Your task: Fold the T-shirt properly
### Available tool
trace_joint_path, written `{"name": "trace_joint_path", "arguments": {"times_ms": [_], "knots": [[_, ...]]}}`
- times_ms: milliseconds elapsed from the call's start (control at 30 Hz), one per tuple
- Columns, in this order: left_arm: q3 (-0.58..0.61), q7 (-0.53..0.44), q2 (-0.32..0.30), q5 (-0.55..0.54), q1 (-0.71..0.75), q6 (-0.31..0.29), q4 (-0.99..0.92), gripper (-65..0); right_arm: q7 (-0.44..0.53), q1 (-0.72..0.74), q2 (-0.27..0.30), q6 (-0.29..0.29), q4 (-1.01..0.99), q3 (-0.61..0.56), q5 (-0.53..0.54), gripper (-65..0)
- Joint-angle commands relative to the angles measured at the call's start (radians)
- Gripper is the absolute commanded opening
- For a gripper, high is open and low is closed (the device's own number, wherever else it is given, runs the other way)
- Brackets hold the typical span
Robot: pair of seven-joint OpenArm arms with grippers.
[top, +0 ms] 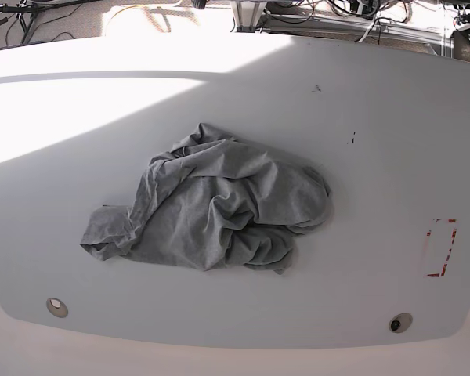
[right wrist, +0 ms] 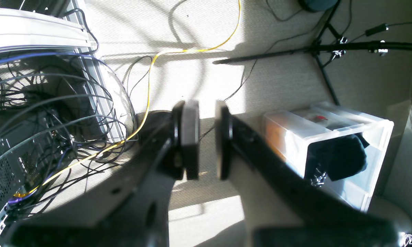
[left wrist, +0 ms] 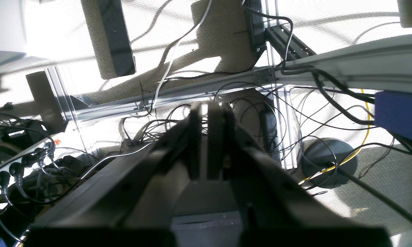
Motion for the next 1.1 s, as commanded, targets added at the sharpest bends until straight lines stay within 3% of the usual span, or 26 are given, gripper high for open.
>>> {"name": "trace_joint_path", "arguments": {"times_ms": [0, 367, 1067], "knots": [[-0.005, -0.011, -0.012, 0.0, 0.03, -0.002, 0.027, -63.5, 0.003, -0.035, 0.009, 0.004, 0.021, -0.006, 0.001, -58.0], [-0.002, -0.015, -0.035, 0.007, 0.083, 0.0, 0.161, -63.8, -0.004, -0.112, 0.003, 0.008, 0.191, -0.004, -0.003, -58.1], [0.002, -0.041, -0.045, 0.002, 0.094, 0.003, 0.236, -63.6, -0.007, -0.143, -0.015, 0.014, 0.256, -0.009, 0.005, -57.9]]}}
